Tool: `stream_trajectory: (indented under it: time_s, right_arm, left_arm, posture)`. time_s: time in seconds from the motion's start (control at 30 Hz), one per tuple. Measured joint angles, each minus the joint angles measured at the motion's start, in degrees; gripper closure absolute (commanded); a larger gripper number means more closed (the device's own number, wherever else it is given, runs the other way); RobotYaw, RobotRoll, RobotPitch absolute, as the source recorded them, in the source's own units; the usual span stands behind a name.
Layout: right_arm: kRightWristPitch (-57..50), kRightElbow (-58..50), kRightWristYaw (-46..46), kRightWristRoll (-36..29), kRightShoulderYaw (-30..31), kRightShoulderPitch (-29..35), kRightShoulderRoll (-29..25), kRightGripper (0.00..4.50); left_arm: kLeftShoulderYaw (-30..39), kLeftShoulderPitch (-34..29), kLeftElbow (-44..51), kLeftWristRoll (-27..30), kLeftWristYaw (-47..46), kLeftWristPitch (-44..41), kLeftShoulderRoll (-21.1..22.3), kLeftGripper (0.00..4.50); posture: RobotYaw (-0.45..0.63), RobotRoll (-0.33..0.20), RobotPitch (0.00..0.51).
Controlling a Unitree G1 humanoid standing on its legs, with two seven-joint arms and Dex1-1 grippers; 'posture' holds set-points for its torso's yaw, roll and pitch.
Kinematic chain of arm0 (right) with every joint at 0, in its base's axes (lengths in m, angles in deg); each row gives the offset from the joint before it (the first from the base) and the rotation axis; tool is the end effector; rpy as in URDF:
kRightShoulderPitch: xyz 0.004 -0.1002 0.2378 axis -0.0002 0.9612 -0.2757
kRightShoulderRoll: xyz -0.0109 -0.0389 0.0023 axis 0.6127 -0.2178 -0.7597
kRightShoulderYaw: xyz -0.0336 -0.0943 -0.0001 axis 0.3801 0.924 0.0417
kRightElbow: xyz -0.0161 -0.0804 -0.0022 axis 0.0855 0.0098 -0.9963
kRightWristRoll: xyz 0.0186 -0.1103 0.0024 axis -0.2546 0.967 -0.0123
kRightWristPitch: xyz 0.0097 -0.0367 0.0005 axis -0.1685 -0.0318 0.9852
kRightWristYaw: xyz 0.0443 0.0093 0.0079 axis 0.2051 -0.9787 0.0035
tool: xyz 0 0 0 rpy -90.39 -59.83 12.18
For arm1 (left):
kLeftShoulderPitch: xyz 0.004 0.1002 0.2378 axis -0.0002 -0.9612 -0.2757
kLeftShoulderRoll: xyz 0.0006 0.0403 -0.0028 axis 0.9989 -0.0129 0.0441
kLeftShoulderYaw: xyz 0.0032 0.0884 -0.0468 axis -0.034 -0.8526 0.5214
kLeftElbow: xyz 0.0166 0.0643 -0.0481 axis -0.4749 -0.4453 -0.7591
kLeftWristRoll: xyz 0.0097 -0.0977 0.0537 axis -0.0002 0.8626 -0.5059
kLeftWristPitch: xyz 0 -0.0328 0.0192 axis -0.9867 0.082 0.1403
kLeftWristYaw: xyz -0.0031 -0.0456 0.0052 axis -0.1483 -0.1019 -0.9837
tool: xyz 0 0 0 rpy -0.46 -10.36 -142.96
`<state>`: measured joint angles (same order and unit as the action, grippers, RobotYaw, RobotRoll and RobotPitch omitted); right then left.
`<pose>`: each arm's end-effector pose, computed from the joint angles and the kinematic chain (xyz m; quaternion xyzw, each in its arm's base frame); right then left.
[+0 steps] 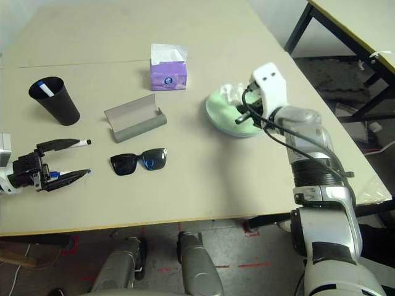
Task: Organize and tidy the items on the table.
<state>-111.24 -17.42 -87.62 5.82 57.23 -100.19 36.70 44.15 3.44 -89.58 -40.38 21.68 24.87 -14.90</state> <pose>0.3309 -0.2853 0.2016 -0.2472 0.1716 0.1425 0.9429 0.2238 0.3124 0.1556 0.1538 -0.0367 -0.4871 0.8589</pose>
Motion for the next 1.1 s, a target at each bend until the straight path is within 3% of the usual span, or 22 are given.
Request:
stream_trajectory:
  time_s: [0.17, 0.33, 0.37, 0.57, 0.73, 0.8, 0.9, 1.1]
  right_arm:
    - [0.3, 0.2, -0.4, 0.8, 0.0, -1.2, -0.7, 2.09]
    - [-3.1, -6.2, -2.6, 1.1, -0.5, 0.4, -4.4, 0.14]
    - [-4.4, -8.6, -3.3, 0.8, -0.9, 1.6, -5.4, 0.03]
    - [-18.3, -33.8, -12.6, -5.7, -5.9, 16.0, -16.3, 0.03]
    - [-28.8, -52.7, -17.3, -14.0, -10.5, 20.8, -20.3, 0.03]
    - [-33.5, -59.3, -18.0, -17.3, -9.9, 18.9, -20.5, 0.03]
    - [-38.9, -67.0, -18.1, -20.6, -3.7, 11.8, -19.3, 0.03]
    - [-42.5, -68.6, -15.7, -19.3, 16.3, -5.1, -9.3, 0.03]
  left_arm:
    - [0.1, 0.0, 0.8, 0.0, -0.2, 0.0, 0.0, 0.0]
    - [0.0, 0.9, 0.5, 0.0, -0.2, 0.0, 0.0, 0.0]
    - [-0.2, 1.4, 0.5, 0.0, -0.2, 0.0, 0.0, 0.0]
    - [-1.1, 3.5, -2.4, -0.5, 0.9, 0.5, -0.2, 0.0]
    - [-1.2, 4.0, -3.5, -0.9, 2.0, 1.1, -0.1, 0.0]
    - [-1.2, 4.0, -4.0, -1.0, 2.5, 1.4, 0.0, 0.0]
    - [-1.2, 4.5, -4.9, -1.1, 3.5, 1.5, 0.2, 0.0]
    - [-0.8, 3.7, -5.9, -1.2, 6.8, 2.2, 2.6, 0.0]
  posture:
    - [-0.09, 0.0, 0.201]
    - [-0.11, 0.0, 0.197]
    - [-0.11, 0.0, 0.197]
    - [-0.14, 0.0, 0.196]
    - [-0.16, 0.0, 0.194]
    - [-0.16, 0.0, 0.194]
    - [-0.16, 0.0, 0.193]
    - [-0.13, 0.0, 0.192]
